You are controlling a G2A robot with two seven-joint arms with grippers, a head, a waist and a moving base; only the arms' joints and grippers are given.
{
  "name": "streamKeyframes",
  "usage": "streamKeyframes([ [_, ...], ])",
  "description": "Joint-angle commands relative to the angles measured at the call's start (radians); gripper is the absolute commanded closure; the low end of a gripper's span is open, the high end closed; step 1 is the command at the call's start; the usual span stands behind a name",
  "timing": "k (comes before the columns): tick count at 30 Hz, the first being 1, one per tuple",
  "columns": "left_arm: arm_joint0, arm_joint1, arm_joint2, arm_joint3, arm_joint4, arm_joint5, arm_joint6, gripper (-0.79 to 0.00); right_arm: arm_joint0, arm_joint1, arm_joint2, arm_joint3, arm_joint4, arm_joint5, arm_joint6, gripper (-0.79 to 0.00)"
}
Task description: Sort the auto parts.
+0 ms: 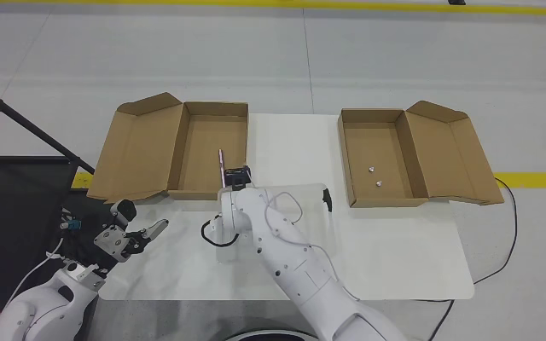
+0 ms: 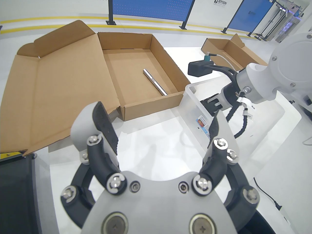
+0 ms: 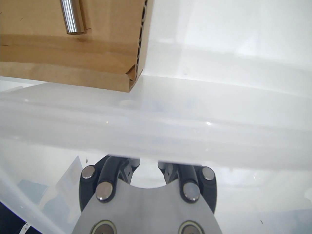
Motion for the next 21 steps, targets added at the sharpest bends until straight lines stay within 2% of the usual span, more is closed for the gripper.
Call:
streamKeyframes([
  [1,0.0,0.0,0.0,0.0,0.0,0.0,0.0,-0.785,0.005,-0.001,-0.001,0.008,0.004,0.001,-0.001,0.0],
  [6,0.0,0.0,0.0,0.0,0.0,0.0,0.0,-0.785,0.015,-0.002,0.003,-0.001,-0.008,0.007,-0.007,0.0],
  [10,0.0,0.0,0.0,0.0,0.0,0.0,0.0,-0.785,0.002,0.003,0.026,-0.076,-0.056,-0.01,0.01,0.0],
  [18,0.0,0.0,0.0,0.0,0.0,0.0,0.0,-0.785,-0.064,0.019,0.062,-0.358,-0.184,-0.193,0.193,0.0],
  [21,0.0,0.0,0.0,0.0,0.0,0.0,0.0,-0.785,-0.08,0.024,0.07,-0.446,-0.19,-0.23,0.23,0.0],
])
